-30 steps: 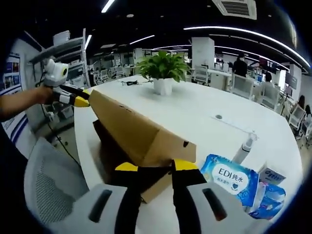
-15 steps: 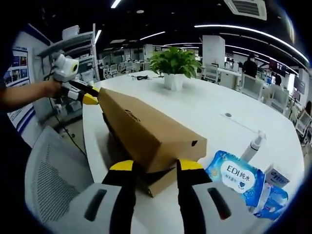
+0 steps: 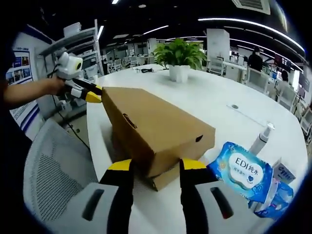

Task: Operate the shoe box by opening the lid, removing the specified soft item, and placing it in the target area until the item is outside and the box remains undamaged.

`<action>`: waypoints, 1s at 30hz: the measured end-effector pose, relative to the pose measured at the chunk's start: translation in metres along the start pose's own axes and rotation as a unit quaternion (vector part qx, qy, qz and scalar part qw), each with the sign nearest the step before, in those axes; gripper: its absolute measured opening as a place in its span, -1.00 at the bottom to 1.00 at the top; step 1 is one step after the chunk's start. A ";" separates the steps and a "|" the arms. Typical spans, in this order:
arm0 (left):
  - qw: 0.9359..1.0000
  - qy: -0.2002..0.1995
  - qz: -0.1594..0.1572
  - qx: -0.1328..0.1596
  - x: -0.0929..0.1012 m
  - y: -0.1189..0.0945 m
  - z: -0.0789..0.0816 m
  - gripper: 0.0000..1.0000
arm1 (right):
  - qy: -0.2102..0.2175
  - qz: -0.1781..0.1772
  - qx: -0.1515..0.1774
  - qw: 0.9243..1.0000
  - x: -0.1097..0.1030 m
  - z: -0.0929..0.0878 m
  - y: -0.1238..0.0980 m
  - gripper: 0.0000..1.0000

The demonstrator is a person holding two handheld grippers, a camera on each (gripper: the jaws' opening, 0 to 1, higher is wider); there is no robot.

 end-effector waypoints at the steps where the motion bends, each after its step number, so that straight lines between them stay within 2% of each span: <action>1: 1.000 -0.001 -0.001 -0.001 0.000 0.000 -0.002 -0.35 | 0.000 0.003 -0.001 1.000 0.000 0.000 0.000 -0.27; 2: 1.000 -0.003 -0.001 -0.006 0.000 0.001 -0.003 -0.35 | 0.027 0.014 -0.002 1.000 -0.003 -0.002 0.001 -0.24; 12: 1.000 -0.011 -0.005 -0.020 0.002 0.007 -0.013 -0.35 | 0.042 0.008 -0.009 0.999 0.001 -0.011 0.011 -0.26; 21: 0.999 -0.027 -0.003 -0.033 0.000 0.017 -0.024 -0.35 | 0.018 0.001 -0.028 0.999 0.004 -0.020 0.024 -0.28; 30: 0.999 -0.023 0.005 -0.048 -0.008 0.026 -0.031 -0.37 | 0.008 -0.009 -0.040 0.999 0.007 -0.028 0.029 -0.31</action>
Point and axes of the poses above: the point that each gripper's makers call its tool centre point, and the gripper's own axes: y roughly forward along the fingers, x roughly to its right, z roughly out of its top, the point moved 7 cm from there along -y, roughly backward along the fingers, and after that the axes turned 2 degrees about -x, right-handed, at the moved point
